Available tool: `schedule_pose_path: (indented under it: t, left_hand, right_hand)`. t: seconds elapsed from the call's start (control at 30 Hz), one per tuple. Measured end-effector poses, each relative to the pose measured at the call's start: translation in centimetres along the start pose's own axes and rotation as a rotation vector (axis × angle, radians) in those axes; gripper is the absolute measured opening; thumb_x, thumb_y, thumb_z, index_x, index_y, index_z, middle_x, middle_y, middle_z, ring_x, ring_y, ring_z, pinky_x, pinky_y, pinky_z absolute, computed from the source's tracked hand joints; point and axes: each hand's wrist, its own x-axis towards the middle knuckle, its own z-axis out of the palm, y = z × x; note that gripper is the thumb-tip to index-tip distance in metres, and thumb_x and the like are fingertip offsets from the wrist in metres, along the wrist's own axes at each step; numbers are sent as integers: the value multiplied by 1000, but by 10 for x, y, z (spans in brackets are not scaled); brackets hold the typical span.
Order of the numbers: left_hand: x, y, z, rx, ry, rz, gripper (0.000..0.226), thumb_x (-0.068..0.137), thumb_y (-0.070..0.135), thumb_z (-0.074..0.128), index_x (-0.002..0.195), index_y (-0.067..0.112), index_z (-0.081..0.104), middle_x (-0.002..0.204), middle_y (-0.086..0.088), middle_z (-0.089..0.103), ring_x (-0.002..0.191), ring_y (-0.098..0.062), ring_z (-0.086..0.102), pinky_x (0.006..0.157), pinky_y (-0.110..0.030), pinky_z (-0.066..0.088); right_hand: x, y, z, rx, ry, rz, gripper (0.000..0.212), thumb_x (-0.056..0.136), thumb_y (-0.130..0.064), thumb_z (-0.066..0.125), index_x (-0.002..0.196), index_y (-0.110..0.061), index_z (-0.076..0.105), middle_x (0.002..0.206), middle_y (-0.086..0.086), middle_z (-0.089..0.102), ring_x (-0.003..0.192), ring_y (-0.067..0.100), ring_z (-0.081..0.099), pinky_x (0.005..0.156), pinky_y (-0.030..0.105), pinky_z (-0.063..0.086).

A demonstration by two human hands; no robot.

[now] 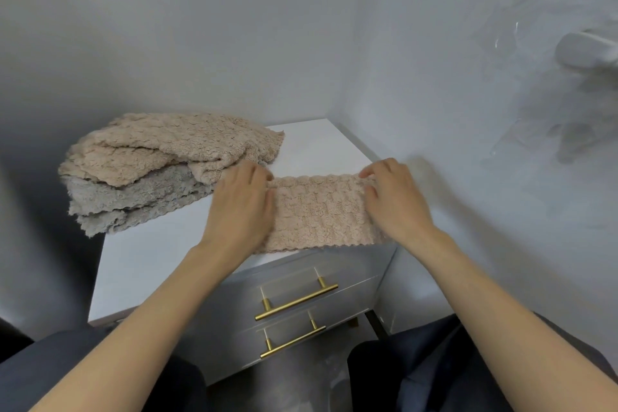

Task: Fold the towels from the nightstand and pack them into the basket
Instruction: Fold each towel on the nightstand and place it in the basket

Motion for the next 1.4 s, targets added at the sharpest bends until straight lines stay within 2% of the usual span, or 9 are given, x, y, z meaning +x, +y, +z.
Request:
schedule_pose_path:
  t: [0.13, 0.23, 0.4, 0.67, 0.83, 0.9, 0.97, 1.13, 1.4]
  left_hand:
    - [-2, 23, 21, -76, -176, 38, 43, 103, 23, 28, 144, 10, 37, 149, -5, 36, 139, -19, 28, 117, -34, 16]
    - [-2, 28, 35, -51, -309, -21, 50, 105, 28, 16, 153, 13, 15, 160, 1, 12, 147, -13, 4, 117, -31, -5]
    - [-2, 21, 40, 1, -367, -44, 53, 103, 34, 14, 153, 18, 7, 161, 5, 3, 147, -10, -2, 117, -33, -9]
    - [-6, -7, 28, 42, -420, -175, 60, 100, 44, 12, 153, 17, 5, 161, -1, 0, 147, -14, -4, 116, -32, -9]
    - [-7, -16, 18, 11, -489, -249, 63, 101, 46, 12, 153, 12, 1, 161, -2, -3, 147, -14, -7, 118, -36, -4]
    - [-8, -14, 15, 13, -473, -249, 63, 101, 45, 12, 153, 10, 3, 161, -3, 0, 147, -15, -4, 119, -35, -3]
    - [-8, -10, 13, 38, -411, -231, 62, 102, 43, 16, 152, 8, 12, 160, -5, 9, 147, -17, 5, 119, -35, 2]
    - [0, 4, 8, 58, -180, -19, 44, 102, 32, 29, 137, 11, 47, 141, -4, 47, 128, -22, 41, 108, -32, 26]
    - [18, 2, 20, 5, -362, -29, 50, 104, 34, 25, 148, 10, 29, 152, -8, 33, 139, -23, 29, 113, -33, 18]
  right_hand:
    - [-6, -27, 29, 109, -154, -117, 44, 103, -16, 32, 146, -10, 36, 153, 4, 33, 141, 17, 27, 116, 29, 20]
    - [-6, -34, 44, 123, -258, -142, 47, 105, -19, 24, 152, -11, 21, 159, 2, 19, 147, 14, 12, 119, 27, 7]
    - [-6, -30, 54, -42, -291, -193, 50, 105, -26, 17, 153, -17, 13, 160, -2, 13, 147, 12, 7, 120, 33, 3]
    - [-6, 4, 41, -137, -381, 52, 54, 102, -42, 9, 153, -29, -2, 161, 0, -8, 148, 17, -10, 117, 37, -8]
    - [-4, 13, 26, -167, -464, 190, 57, 102, -40, 14, 154, -21, 0, 159, 21, -5, 146, 37, -2, 119, 46, 5]
    - [-3, 14, 16, -121, -420, 226, 54, 101, -35, 22, 152, -20, 16, 154, 22, 19, 142, 38, 17, 113, 44, 24]
    - [-1, 14, 7, -116, -343, 248, 45, 98, -31, 31, 141, -19, 36, 137, 16, 42, 130, 36, 33, 94, 40, 35]
    - [3, 13, -4, -111, -307, 384, 48, 94, -34, 46, 137, -14, 37, 134, 17, 42, 127, 33, 33, 95, 39, 35]
    - [21, 17, -8, 10, -360, 499, 58, 84, -26, 60, 135, -11, 36, 126, 9, 53, 119, 30, 48, 90, 35, 44]
